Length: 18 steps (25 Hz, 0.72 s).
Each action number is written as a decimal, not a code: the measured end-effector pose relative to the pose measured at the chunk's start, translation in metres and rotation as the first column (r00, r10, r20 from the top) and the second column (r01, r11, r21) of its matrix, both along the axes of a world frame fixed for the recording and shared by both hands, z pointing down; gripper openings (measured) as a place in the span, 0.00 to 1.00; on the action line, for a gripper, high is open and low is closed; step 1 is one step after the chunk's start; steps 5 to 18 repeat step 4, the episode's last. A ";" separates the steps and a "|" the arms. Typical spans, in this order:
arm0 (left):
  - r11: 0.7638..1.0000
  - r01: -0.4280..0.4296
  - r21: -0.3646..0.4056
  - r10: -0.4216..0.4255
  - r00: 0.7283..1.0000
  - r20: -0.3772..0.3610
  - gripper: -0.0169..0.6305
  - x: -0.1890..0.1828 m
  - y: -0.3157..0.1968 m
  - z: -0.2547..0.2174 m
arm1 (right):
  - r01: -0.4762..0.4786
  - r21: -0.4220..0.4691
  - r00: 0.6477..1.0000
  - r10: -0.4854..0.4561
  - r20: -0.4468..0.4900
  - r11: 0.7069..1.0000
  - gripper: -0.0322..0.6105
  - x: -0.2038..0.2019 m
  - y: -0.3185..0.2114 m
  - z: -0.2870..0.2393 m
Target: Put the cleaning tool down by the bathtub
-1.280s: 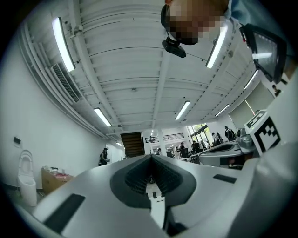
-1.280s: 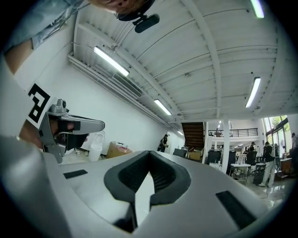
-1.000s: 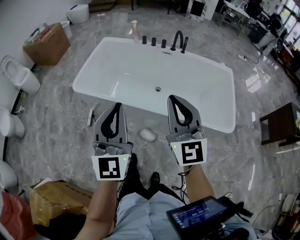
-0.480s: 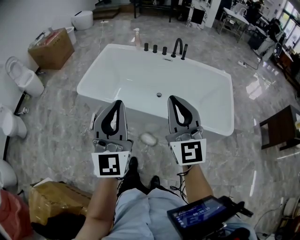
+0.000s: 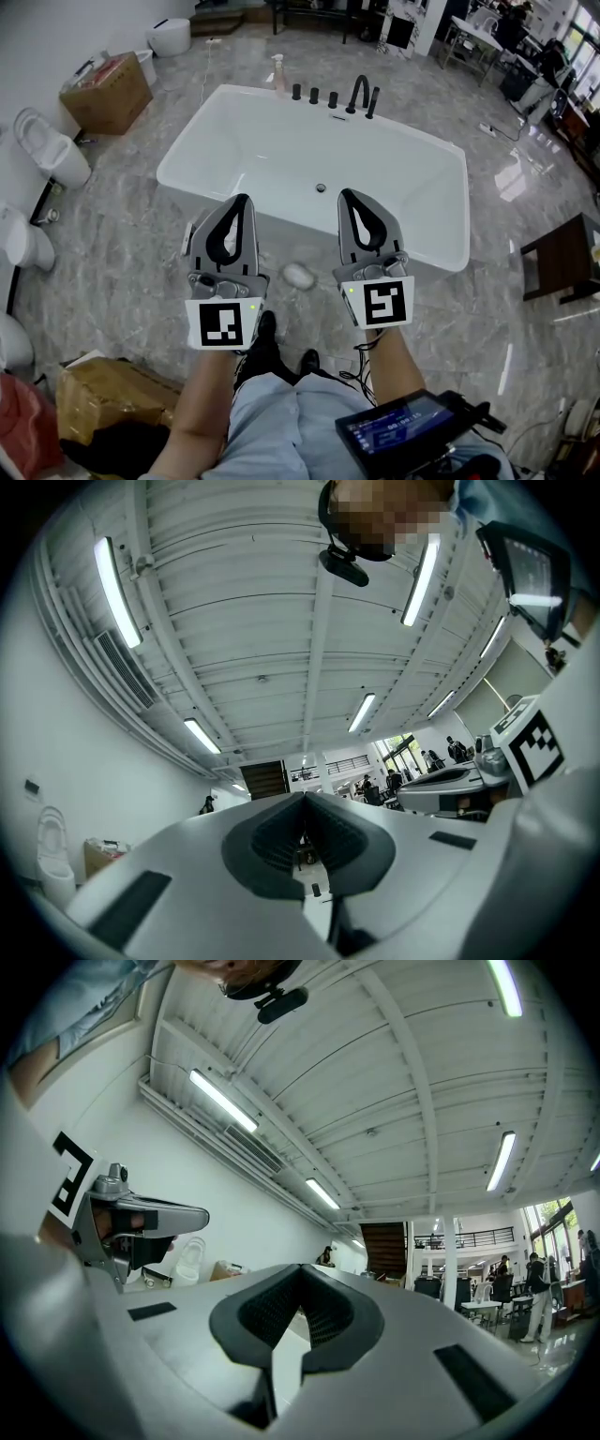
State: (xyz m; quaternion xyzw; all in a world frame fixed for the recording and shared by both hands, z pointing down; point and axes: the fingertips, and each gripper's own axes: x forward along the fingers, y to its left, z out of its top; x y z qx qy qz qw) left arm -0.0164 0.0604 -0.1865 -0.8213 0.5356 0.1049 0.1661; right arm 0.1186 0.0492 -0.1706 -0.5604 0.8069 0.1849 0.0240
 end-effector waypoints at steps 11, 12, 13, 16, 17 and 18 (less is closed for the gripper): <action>1.000 0.002 -0.012 -0.002 1.000 0.005 0.05 -0.002 -0.004 0.007 | -0.001 0.001 1.000 0.001 -0.003 1.000 0.07 -0.002 -0.004 0.006; 1.000 0.002 -0.012 -0.002 1.000 0.005 0.05 -0.002 -0.004 0.007 | -0.001 0.001 1.000 0.001 -0.003 1.000 0.07 -0.002 -0.004 0.006; 1.000 0.002 -0.012 -0.002 1.000 0.005 0.05 -0.002 -0.004 0.007 | -0.001 0.001 1.000 0.001 -0.003 1.000 0.07 -0.002 -0.004 0.006; 1.000 0.002 -0.012 -0.002 1.000 0.005 0.05 -0.002 -0.004 0.007 | -0.001 0.001 1.000 0.001 -0.003 1.000 0.07 -0.002 -0.004 0.006; 1.000 0.002 -0.012 -0.002 1.000 0.005 0.05 -0.002 -0.004 0.007 | -0.001 0.001 1.000 0.001 -0.003 1.000 0.07 -0.002 -0.004 0.006; 1.000 0.002 -0.012 -0.002 1.000 0.005 0.05 -0.002 -0.004 0.007 | -0.001 0.001 1.000 0.001 -0.003 1.000 0.07 -0.002 -0.004 0.006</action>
